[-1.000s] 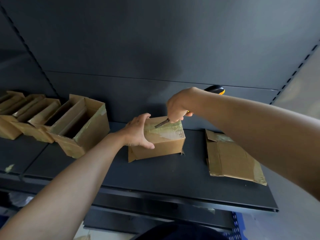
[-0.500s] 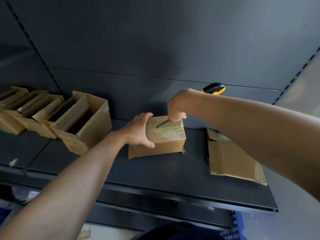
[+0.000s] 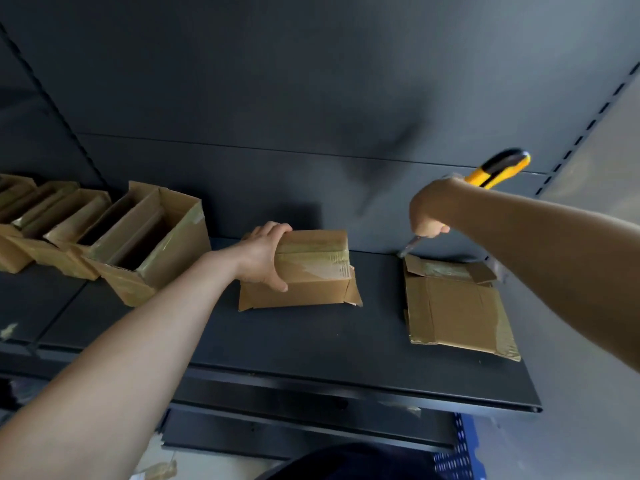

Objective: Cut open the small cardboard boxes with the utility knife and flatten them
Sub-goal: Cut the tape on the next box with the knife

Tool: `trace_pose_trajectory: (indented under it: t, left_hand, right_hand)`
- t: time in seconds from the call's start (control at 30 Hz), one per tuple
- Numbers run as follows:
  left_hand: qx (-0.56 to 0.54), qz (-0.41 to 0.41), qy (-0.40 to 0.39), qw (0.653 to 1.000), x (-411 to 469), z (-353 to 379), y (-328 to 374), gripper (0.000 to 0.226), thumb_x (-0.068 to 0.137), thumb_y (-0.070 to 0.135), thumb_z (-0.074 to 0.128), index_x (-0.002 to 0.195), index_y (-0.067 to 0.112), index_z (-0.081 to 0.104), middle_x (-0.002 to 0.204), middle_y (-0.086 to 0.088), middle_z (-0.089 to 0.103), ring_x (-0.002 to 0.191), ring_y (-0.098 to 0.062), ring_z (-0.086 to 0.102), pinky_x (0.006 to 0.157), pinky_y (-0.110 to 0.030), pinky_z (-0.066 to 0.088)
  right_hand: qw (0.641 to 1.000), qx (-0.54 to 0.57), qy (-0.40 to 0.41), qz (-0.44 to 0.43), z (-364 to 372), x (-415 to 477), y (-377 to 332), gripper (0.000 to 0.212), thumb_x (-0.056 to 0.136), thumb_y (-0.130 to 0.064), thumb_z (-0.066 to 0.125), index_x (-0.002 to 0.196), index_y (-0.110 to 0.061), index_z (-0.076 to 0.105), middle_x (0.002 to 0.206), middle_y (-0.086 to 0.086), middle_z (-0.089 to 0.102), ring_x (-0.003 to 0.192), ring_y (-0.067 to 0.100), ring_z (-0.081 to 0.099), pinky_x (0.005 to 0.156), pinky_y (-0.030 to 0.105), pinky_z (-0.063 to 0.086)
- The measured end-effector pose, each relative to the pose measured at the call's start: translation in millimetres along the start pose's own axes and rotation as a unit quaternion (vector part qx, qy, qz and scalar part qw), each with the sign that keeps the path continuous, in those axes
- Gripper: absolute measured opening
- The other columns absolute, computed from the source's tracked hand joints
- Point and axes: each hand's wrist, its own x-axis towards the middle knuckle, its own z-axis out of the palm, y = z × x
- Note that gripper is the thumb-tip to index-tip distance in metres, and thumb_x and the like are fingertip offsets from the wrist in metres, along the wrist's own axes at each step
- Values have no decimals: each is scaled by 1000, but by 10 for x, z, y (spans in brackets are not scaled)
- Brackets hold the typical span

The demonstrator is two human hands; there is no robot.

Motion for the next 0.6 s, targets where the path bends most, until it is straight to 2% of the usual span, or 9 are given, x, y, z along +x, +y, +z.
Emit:
trace_pose_trajectory:
  t: [0.1, 0.17, 0.27, 0.33, 0.43, 0.47, 0.5, 0.57, 0.6]
  left_hand:
    - [38, -3, -40, 998, 8, -83, 34, 114, 51, 34, 81, 138, 46, 9, 145, 16, 13, 136, -21, 16, 109, -40, 30]
    - [91, 14, -61, 994, 28, -135, 101, 113, 55, 18, 76, 140, 46, 7, 149, 17, 8, 143, -19, 2, 116, -43, 12]
    - [110, 9, -78, 991, 36, -194, 187, 112, 69, -18, 47, 140, 60, 8, 151, 26, -15, 141, -14, -24, 116, -47, -7]
    - [84, -1, -22, 996, -18, -183, 250, 107, 73, -23, 34, 136, 63, 23, 152, 24, -14, 143, -20, -19, 117, -47, -2]
    - [-32, -61, 205, 976, -80, -57, 354, 65, 86, -6, 40, 127, 42, 53, 142, 5, 19, 132, -30, 19, 106, -42, 29]
    - [-62, -110, 262, 957, -77, 2, 378, 45, 91, 6, 46, 127, 32, 52, 136, -2, 25, 125, -32, 29, 96, -41, 37]
    - [-86, -162, 275, 944, -95, 29, 427, 39, 93, 24, 52, 132, 23, 45, 134, -7, 28, 121, -34, 36, 87, -40, 40]
    - [-116, -235, 196, 945, -99, 101, 477, 80, 84, 56, 59, 141, 11, 25, 138, -16, 30, 118, -35, 45, 77, -38, 41]
    - [-135, -237, 162, 948, -100, 134, 486, 95, 79, 63, 61, 144, 10, 17, 141, -17, 29, 119, -35, 47, 77, -37, 42]
  right_hand:
    - [987, 150, 60, 5, 165, 68, 92, 29, 94, -35, 44, 90, -9, 56, 71, 3, 52, 63, 20, 53, 65, 30, 45]
    - [955, 280, 98, 8, 207, 163, 39, 24, 94, -27, 40, 92, -6, 52, 70, 8, 55, 59, 22, 55, 59, 27, 44]
    - [866, 498, 41, -4, 172, 327, -181, 30, 96, -22, 36, 109, 2, 50, 74, 17, 57, 54, 24, 52, 53, 28, 45]
    - [800, 599, 8, -20, 135, 382, -359, 32, 100, -21, 35, 122, 1, 43, 78, 17, 57, 54, 25, 54, 51, 30, 47]
    - [730, 680, -39, -60, 125, 428, -599, 33, 102, -21, 34, 125, 2, 39, 94, 18, 61, 60, 26, 59, 54, 34, 51]
    - [715, 694, -52, -72, 124, 435, -664, 30, 102, -21, 34, 122, 2, 40, 99, 19, 61, 61, 26, 60, 55, 35, 52]
    - [702, 704, -65, -81, 125, 435, -719, 27, 102, -20, 34, 118, 1, 41, 101, 19, 60, 62, 27, 60, 55, 36, 52]
    - [686, 716, -85, -94, 100, 420, -820, 22, 101, -18, 35, 108, 0, 46, 94, 17, 60, 61, 26, 60, 55, 34, 52]
    - [683, 718, -96, -98, 86, 405, -852, 21, 100, -17, 36, 102, 0, 49, 88, 16, 59, 61, 25, 59, 56, 33, 52]
